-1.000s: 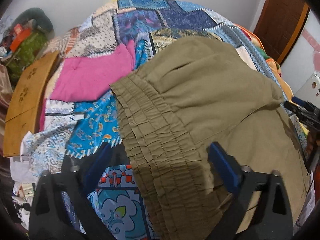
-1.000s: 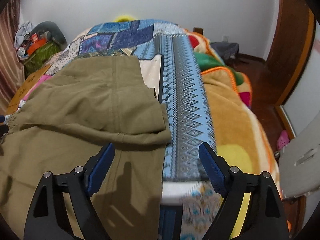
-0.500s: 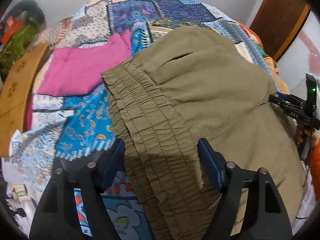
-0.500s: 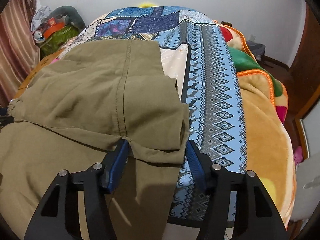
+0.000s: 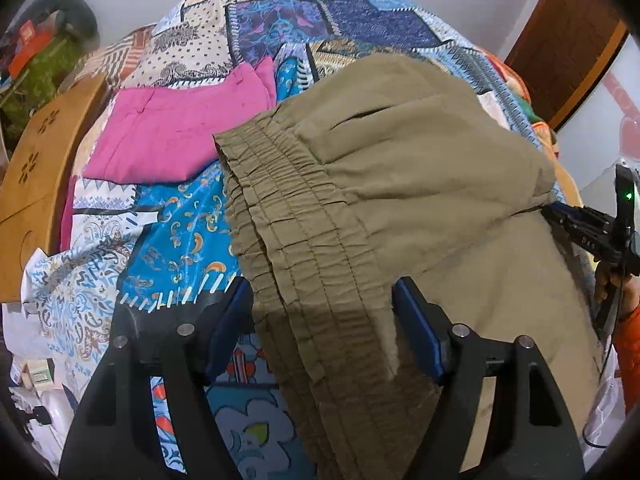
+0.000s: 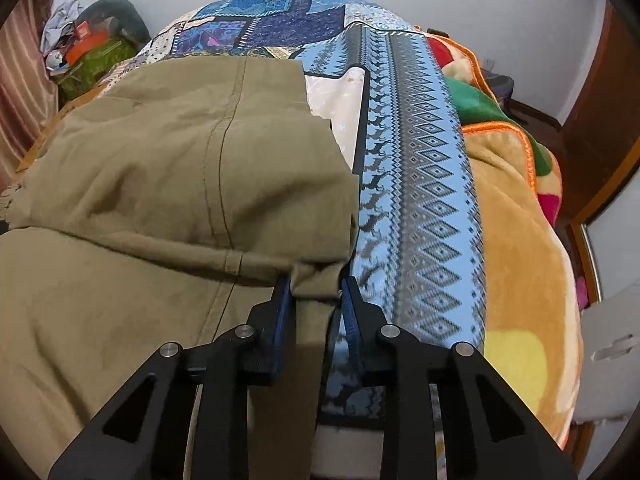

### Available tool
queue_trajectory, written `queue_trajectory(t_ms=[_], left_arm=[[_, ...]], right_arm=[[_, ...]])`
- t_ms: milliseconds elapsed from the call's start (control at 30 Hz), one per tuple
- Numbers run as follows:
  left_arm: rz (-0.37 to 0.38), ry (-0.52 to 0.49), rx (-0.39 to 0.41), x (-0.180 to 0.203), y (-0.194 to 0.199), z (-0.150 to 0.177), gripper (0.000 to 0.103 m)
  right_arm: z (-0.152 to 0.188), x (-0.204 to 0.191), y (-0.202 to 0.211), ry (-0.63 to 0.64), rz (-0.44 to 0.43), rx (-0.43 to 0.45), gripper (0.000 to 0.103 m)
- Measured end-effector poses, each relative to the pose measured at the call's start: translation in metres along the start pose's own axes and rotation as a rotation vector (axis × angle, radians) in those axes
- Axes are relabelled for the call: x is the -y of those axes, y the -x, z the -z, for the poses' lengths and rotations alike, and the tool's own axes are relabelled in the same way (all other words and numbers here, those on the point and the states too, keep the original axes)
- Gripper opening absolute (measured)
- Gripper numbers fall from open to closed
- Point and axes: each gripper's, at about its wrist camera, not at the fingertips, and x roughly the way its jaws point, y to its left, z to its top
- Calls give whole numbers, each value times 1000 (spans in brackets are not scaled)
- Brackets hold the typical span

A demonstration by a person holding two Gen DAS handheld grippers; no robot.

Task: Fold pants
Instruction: 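Grasp the waistband with the left tool while the right tool grasps the leg hem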

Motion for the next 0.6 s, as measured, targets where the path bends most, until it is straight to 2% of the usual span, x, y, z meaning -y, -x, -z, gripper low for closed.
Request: queue_trajectory(t_ms=[133,200,267,367,467,533,567,600], left_arm=[[9,-13,35,2,12,-4,75],[28,-5,41,1,12,-11,75],[41,7,32,-1,5,-20,75],[68,23,-8,-1,-10,-27,75],[86,25,-41,-1,-26,-29,75],[87,14,-35,1,-28,-28,75],[82,0,-28,3,-28,-28,75],[69,-18,-17,5,-28,-28,72]], right_arm=[[7,5,20,-30,-32,16,34],[5,9,32,-59,-57,60,46],[-1,12,40,-80,-72,103,52],[-14,15,34,-100,-88,115,52],[-28,13,14,-93,-96,94,52],[-34,12,-5,-82,-103,67,52],[-32,9,-8,-79,-116,54,46],[-33,8,-15,-70,-141,43,33]])
